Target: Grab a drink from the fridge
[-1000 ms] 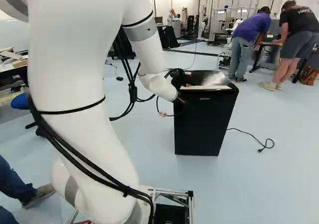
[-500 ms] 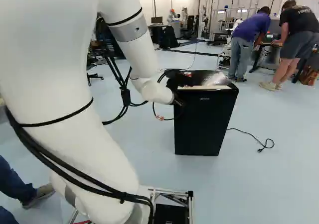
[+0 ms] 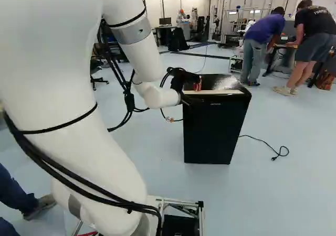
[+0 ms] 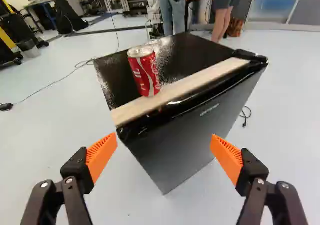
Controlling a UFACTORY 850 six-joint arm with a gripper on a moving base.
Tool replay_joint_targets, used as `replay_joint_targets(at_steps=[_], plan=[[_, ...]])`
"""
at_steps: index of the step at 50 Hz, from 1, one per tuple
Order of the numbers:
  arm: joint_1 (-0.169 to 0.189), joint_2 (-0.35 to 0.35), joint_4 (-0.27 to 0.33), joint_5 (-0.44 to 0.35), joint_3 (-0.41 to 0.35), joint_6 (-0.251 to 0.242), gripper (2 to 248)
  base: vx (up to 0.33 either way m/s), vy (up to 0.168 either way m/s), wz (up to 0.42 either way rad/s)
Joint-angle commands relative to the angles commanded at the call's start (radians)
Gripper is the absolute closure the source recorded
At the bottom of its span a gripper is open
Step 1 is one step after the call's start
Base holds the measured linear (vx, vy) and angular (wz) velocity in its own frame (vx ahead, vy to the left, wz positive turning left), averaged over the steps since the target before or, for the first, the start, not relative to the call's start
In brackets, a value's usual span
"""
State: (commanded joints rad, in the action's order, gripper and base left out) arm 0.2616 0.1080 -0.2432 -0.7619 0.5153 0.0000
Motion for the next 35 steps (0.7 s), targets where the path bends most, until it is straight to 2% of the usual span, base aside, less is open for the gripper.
replay_joint_targets(at_steps=[19,35], plan=[[-0.012,0.062,0.03,-0.138,0.068,0.0,3,0.0,0.0,0.0],[-0.022,0.154,0.055,-0.226,0.14,0.0,3,0.0,0.0,0.0]])
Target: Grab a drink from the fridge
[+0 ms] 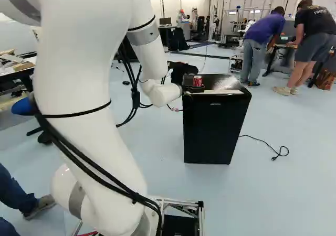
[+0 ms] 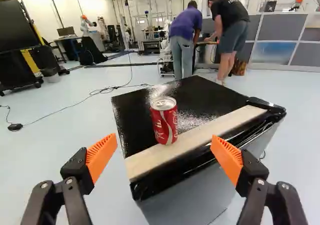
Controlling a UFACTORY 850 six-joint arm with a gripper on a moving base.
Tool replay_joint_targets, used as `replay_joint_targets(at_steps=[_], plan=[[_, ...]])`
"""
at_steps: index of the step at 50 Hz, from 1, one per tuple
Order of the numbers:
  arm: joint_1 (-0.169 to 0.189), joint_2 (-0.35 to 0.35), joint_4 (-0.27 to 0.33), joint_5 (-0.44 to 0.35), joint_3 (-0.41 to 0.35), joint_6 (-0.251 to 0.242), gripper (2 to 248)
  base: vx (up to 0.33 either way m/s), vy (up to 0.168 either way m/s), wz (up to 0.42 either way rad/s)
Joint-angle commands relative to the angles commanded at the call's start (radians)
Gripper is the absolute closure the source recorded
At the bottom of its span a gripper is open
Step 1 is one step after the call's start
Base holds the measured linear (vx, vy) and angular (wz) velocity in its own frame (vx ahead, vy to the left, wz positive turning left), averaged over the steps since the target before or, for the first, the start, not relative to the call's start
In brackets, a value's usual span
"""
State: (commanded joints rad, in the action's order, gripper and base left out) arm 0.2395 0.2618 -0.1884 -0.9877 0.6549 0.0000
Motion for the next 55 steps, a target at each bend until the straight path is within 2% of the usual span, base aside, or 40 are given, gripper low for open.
replay_joint_targets(at_steps=[34,55], plan=[[-0.016,0.197,0.005,-0.06,0.159,0.0,3,0.0,0.0,0.0],[-0.005,0.257,0.005,-0.094,0.233,0.0,3,0.0,0.0,0.0]])
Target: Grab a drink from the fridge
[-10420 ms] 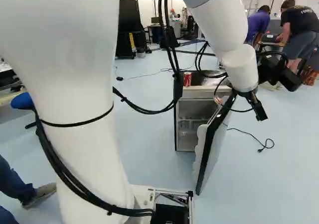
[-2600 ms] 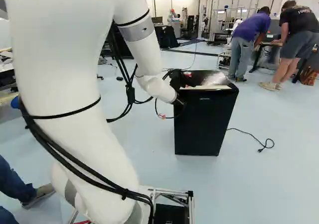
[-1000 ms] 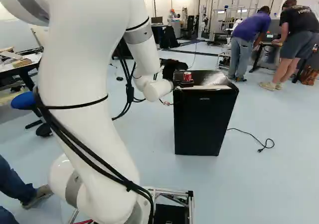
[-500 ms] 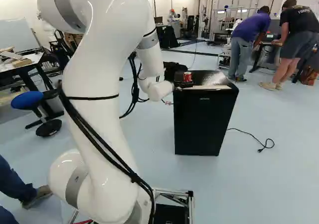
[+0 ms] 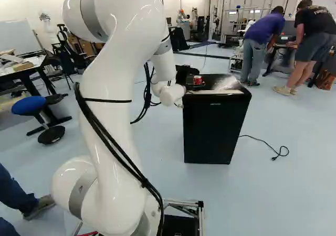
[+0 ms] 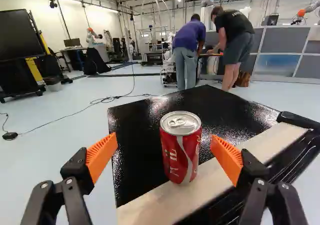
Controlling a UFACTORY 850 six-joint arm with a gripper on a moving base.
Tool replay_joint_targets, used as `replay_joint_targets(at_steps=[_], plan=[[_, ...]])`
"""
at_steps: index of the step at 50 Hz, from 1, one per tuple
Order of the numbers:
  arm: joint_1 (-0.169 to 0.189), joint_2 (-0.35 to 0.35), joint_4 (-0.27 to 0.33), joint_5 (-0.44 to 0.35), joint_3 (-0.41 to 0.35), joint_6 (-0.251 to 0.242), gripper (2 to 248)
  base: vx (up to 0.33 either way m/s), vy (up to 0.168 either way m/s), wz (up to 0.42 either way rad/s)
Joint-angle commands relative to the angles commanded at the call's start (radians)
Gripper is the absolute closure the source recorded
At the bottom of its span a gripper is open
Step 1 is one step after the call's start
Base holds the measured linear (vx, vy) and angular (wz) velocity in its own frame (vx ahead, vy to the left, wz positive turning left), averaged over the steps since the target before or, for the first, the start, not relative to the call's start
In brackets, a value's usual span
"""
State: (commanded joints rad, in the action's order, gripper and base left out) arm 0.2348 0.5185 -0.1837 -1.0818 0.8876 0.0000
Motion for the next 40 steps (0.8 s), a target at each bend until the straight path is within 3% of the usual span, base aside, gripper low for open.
replay_joint_targets(at_steps=[9,10,14,15,20,21,25,26,30,31,40], plan=[[0.001,0.002,0.0,0.0,0.002,0.0,3,0.0,0.0,0.0],[0.001,0.002,0.0,0.0,0.002,0.0,22,0.0,0.0,0.0],[0.001,0.002,0.0,0.0,0.002,0.0,22,0.0,0.0,0.0],[0.001,0.002,0.0,0.0,0.002,0.0,61,0.0,0.0,0.0],[0.001,0.002,0.0,0.0,0.002,0.0,61,0.0,0.0,0.0],[0.001,0.002,0.0,0.0,0.002,0.0,100,0.0,0.0,0.0],[0.001,0.002,0.0,0.0,0.002,0.0,100,0.0,0.0,0.0],[0.001,0.002,0.0,0.0,0.002,0.0,138,0.0,0.0,0.0],[0.001,0.0,0.0,0.0,0.002,0.0,138,0.0,0.0,0.0],[0.001,-0.002,0.0,0.0,0.002,0.0,155,0.0,0.0,0.0],[0.001,-0.017,0.0,0.0,0.001,0.0,155,0.0,0.0,0.0]])
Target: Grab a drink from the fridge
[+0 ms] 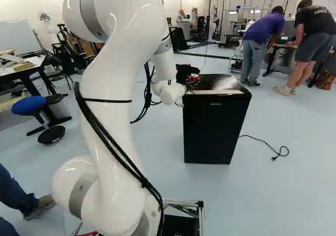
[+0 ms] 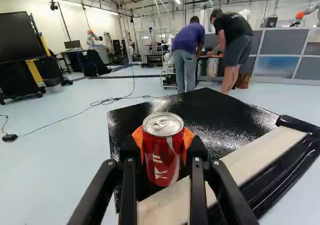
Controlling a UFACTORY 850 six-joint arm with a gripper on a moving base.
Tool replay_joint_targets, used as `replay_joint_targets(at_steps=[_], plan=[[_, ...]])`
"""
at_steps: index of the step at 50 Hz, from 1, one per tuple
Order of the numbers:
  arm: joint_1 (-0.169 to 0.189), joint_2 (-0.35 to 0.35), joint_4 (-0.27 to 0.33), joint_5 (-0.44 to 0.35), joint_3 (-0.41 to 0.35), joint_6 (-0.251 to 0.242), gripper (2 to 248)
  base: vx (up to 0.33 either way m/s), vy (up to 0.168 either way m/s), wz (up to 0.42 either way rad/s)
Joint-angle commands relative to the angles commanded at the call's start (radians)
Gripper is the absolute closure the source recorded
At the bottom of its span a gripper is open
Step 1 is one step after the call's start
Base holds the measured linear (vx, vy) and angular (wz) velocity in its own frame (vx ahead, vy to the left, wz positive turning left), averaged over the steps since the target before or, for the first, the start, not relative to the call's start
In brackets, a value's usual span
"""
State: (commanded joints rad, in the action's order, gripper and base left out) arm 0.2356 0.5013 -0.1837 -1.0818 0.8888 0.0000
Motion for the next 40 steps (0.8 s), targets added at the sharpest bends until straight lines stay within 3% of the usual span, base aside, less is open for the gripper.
replay_joint_targets(at_steps=[40], plan=[[0.0,-0.074,0.0,0.0,0.002,0.0,155,0.0,0.0,0.0]])
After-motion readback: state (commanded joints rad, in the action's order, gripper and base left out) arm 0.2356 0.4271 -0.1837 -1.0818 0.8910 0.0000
